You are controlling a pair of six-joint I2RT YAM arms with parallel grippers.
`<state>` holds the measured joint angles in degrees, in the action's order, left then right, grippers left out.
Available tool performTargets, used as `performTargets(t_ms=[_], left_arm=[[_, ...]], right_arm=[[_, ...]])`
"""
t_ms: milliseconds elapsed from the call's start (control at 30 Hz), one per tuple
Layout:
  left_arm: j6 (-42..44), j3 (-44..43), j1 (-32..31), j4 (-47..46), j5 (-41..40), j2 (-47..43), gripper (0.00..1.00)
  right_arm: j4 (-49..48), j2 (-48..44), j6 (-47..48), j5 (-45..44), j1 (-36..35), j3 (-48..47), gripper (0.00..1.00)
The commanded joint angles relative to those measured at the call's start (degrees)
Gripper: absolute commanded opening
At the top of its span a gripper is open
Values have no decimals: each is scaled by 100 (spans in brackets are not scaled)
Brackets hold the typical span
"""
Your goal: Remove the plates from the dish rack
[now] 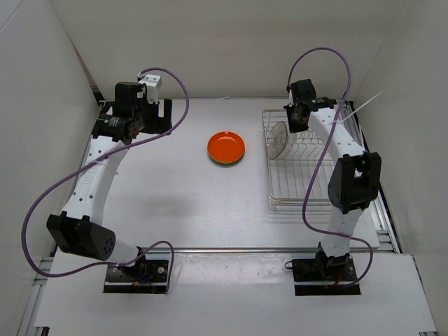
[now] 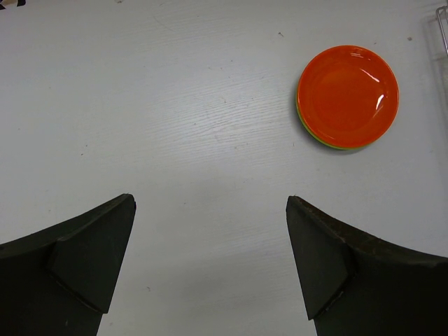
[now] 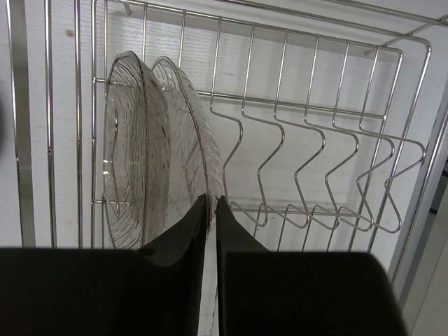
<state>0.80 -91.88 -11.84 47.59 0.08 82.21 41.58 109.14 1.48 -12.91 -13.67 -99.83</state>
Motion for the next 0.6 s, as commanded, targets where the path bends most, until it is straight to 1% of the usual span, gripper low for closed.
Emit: performTargets(t_ms=[0, 300, 400, 567], left_arm=[[-45, -208, 15, -40, 107, -74, 100], [-45, -261, 15, 13, 107, -74, 100], [-45, -261, 15, 13, 107, -74, 100], [-45, -322, 15, 13, 107, -74, 100]], right_arm=[[201, -51, -33, -177, -92, -387, 0], [597, -104, 125, -1011, -276, -967, 0], [649, -156, 248, -1512, -329, -968, 0], [597, -393, 476, -2013, -504, -968, 0]])
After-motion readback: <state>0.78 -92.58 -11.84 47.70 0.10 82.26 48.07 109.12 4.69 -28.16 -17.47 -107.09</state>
